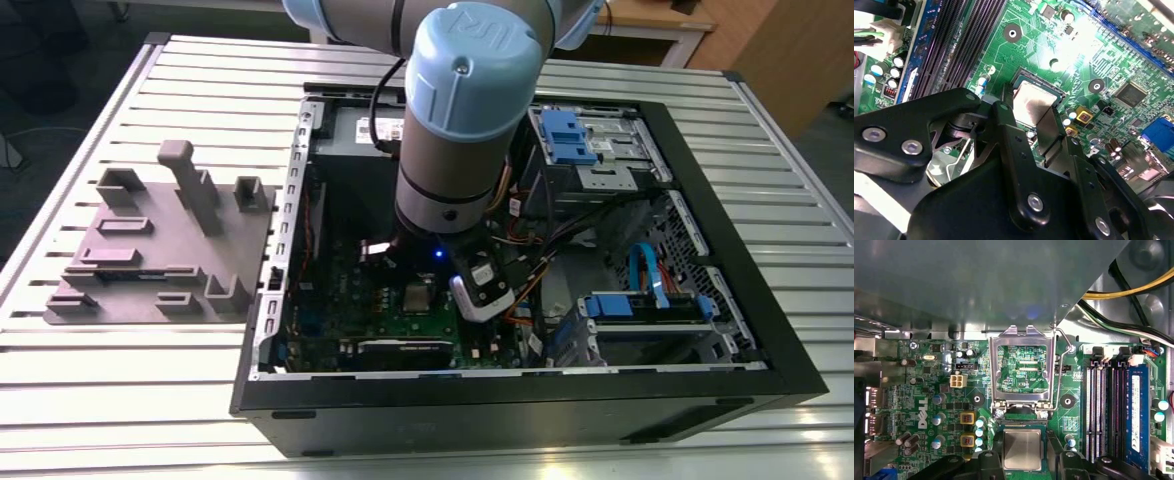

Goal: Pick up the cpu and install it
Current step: 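Place the cpu into insertion slot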

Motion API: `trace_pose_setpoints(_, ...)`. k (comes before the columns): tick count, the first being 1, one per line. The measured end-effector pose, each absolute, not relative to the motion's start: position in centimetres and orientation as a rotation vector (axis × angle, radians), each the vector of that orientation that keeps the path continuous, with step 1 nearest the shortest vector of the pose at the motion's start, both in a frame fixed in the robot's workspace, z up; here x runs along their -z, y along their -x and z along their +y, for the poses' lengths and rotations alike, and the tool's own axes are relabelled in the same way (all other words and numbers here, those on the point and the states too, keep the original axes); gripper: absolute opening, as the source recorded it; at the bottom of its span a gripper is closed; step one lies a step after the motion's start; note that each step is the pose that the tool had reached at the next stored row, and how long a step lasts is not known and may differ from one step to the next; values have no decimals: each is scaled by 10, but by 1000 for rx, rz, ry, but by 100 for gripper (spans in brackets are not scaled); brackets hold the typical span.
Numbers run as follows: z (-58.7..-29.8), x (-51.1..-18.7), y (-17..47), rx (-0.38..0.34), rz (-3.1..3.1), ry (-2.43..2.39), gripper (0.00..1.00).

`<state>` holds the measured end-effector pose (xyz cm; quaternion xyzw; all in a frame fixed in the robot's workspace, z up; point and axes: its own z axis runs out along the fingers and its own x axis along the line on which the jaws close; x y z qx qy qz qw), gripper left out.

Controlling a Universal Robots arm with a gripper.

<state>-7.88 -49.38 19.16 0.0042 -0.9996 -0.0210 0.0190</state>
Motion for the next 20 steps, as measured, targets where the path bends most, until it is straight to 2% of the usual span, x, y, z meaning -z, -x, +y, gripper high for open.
trace_pose_setpoints(20,-495,-192,79,65,-3103,-3,43)
